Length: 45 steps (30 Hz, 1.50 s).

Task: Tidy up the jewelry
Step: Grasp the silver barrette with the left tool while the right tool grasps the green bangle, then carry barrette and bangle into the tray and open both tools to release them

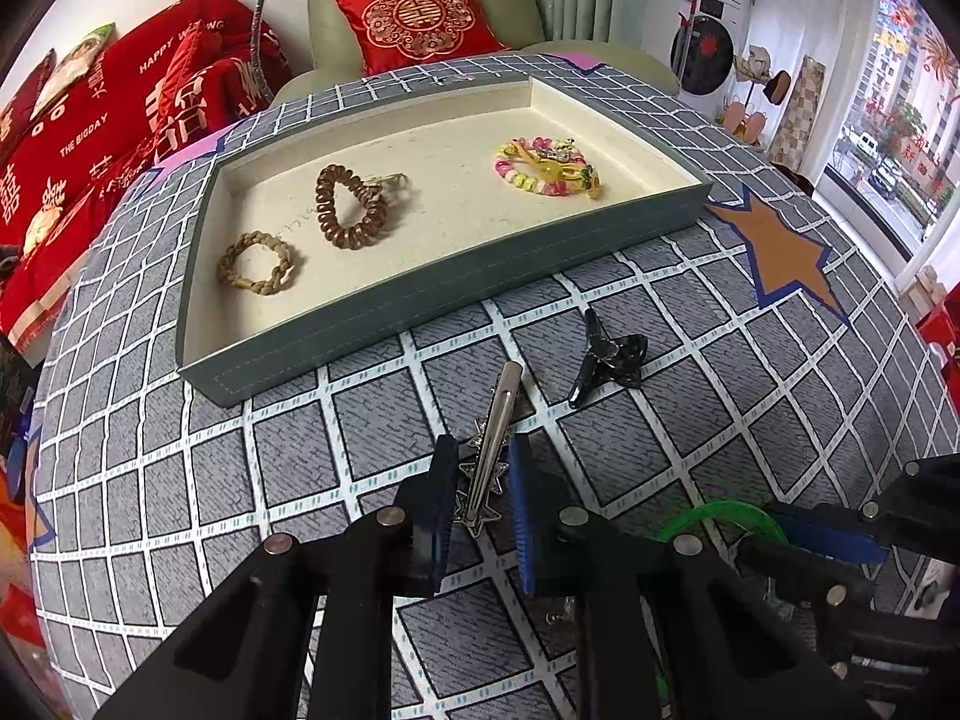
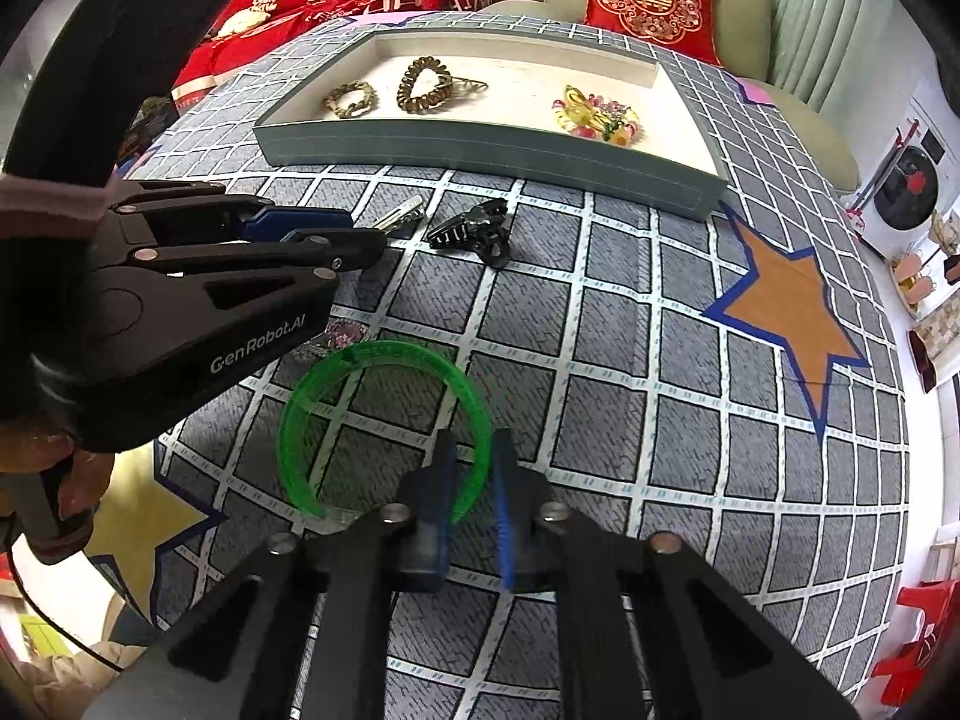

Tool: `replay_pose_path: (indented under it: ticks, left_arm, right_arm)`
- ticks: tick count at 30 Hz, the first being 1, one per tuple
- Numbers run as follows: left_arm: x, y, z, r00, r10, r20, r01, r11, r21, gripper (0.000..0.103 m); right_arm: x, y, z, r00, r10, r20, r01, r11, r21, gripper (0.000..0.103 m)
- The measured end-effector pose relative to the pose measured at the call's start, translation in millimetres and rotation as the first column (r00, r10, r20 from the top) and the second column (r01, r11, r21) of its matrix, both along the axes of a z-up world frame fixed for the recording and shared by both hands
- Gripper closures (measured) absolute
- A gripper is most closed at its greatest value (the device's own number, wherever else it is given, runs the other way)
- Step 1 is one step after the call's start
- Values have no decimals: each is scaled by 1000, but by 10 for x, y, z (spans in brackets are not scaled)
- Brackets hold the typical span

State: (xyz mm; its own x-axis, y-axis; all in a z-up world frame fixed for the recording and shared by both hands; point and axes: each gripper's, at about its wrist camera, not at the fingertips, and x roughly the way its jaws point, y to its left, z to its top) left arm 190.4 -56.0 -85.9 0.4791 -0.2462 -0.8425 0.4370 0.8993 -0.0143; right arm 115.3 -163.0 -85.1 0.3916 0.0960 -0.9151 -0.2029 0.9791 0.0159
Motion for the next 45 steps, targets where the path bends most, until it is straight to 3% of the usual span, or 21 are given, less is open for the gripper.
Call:
replay_pose_path:
  ticks: [25, 29, 36, 38, 39, 40, 42, 45]
  left_arm:
    - [-149, 409, 531, 995, 57, 77, -49, 994, -103, 75]
    - [-170, 442, 559, 995, 60, 82, -52, 993, -106, 75]
    - [-219, 470, 537, 995, 60, 75, -53, 994, -100, 75]
    - [-229, 482, 540, 995, 61, 75, -53, 994, -100, 75]
    - [-233, 486, 539, 995, 61, 75, -54, 994, -99, 75]
    - [-235, 493, 540, 995, 62, 75, -55, 994, -100, 75]
    - [-237, 504, 542, 995, 64, 75, -57, 993, -103, 75]
    - [-228, 505, 527, 995, 66, 71, -59, 993, -100, 75]
  right_arm:
    - [105, -526, 442, 994, -101, 47, 91, 977, 192, 96]
    - [142, -496, 367, 998, -69, -12, 70, 958, 278, 96]
    - [139, -272, 74, 996, -23, -86, 42, 973, 226, 96]
    - [149, -260, 71, 997, -25, -75, 41, 974, 222, 93]
    - [160, -254, 71, 997, -25, -76, 42, 974, 223, 83]
    - [176, -250, 65, 996, -25, -83, 43, 975, 218, 60]
    - [174, -247, 49, 997, -24, -80, 41, 976, 215, 39]
    - [153, -226, 19, 996, -9, -84, 25, 981, 190, 40]
